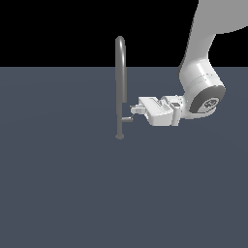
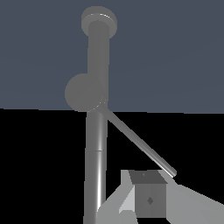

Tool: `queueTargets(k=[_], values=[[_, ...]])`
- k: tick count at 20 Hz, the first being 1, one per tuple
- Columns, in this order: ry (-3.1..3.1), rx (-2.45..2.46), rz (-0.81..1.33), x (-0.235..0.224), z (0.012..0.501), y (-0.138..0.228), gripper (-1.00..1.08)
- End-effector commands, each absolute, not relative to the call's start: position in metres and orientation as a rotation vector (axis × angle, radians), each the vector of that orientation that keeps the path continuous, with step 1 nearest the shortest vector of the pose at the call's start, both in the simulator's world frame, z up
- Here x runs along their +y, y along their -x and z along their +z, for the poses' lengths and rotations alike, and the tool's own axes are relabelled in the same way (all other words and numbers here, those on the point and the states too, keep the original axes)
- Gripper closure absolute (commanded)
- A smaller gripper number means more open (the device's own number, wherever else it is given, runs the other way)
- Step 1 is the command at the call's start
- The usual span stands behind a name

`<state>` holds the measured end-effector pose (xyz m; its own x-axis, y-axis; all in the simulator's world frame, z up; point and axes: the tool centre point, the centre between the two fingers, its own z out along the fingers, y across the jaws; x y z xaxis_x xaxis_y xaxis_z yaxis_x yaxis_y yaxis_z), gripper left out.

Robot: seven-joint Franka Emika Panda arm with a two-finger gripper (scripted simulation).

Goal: Turn on the faucet by rotating a designated handle.

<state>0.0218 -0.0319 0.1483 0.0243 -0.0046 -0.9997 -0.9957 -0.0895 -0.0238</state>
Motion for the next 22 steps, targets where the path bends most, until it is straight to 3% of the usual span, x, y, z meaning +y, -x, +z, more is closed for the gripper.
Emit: queueTargets(k=[1, 3, 9, 11, 20, 22], values=[[1.278, 1.163, 1.277, -0.034, 0.134, -0.006, 1.08], [1.289, 1.15, 1.26, -0.032, 0.145, -0.015, 1.08], [1.279, 1.162, 1.277, -0.035, 0.105, 0.007, 1.08], [1.295, 1.137, 1.258, -0.033, 0.126, -0.003, 1.08], [1.278, 1.163, 1.277, -0.035, 0.07, 0.005, 1.08], [1.299, 1.127, 1.256, -0.033, 0.096, -0.004, 1.08]])
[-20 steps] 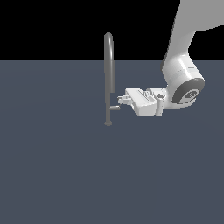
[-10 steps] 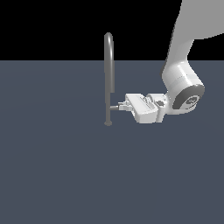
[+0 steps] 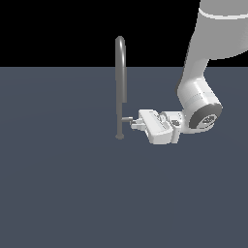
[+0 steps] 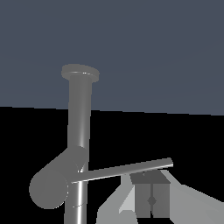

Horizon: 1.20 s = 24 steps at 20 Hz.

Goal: Turn on the faucet by rotating a designated handle.

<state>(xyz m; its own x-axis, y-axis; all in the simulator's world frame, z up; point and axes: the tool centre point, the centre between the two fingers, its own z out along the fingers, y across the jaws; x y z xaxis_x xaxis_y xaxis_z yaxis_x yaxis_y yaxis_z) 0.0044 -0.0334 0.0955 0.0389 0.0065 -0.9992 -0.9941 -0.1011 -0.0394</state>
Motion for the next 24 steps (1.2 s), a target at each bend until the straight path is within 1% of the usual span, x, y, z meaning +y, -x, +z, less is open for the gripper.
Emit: queueTargets(k=[1, 12, 13, 14, 24], values=[[1.297, 1.13, 1.257, -0.033, 0.091, -0.005, 1.08], [1.28, 1.16, 1.276, -0.033, 0.047, -0.012, 1.08], [1.28, 1.16, 1.276, -0.033, 0.047, -0.012, 1.08], [1.303, 1.114, 1.255, -0.032, 0.076, -0.022, 1.08], [1.289, 1.142, 1.268, -0.031, 0.048, -0.034, 1.08]])
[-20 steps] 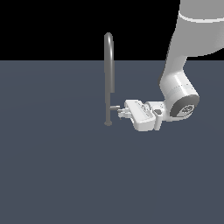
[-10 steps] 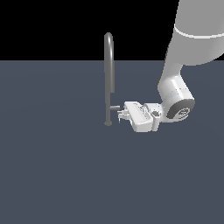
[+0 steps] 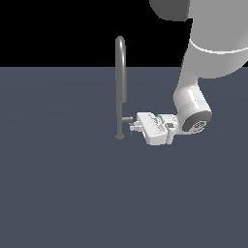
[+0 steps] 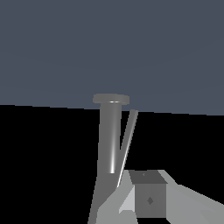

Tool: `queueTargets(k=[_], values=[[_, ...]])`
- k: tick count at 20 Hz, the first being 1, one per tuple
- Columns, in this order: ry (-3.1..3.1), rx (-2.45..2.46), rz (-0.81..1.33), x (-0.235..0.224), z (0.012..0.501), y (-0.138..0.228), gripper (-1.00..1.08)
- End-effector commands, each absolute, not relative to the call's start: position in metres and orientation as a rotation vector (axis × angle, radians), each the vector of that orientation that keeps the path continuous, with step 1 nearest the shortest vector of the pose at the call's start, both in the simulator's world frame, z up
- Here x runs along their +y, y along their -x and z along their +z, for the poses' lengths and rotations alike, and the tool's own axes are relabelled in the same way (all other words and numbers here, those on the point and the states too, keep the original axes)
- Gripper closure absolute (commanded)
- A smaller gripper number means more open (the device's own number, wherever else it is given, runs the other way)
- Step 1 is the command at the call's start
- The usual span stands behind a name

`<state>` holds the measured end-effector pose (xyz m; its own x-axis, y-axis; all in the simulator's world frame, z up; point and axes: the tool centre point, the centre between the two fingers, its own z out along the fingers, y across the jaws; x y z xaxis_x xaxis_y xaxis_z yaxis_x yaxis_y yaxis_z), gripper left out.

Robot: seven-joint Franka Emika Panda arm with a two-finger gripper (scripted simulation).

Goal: Turn on the faucet by rotating a designated handle.

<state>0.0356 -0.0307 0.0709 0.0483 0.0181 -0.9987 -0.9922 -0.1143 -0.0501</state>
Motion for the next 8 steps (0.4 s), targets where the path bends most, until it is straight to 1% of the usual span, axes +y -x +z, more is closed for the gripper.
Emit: queueTargets(k=[1, 8], values=[[1.287, 1.145, 1.269, -0.031, 0.045, -0.035, 1.08], [1.28, 1.16, 1.276, -0.03, 0.029, -0.041, 1.08]])
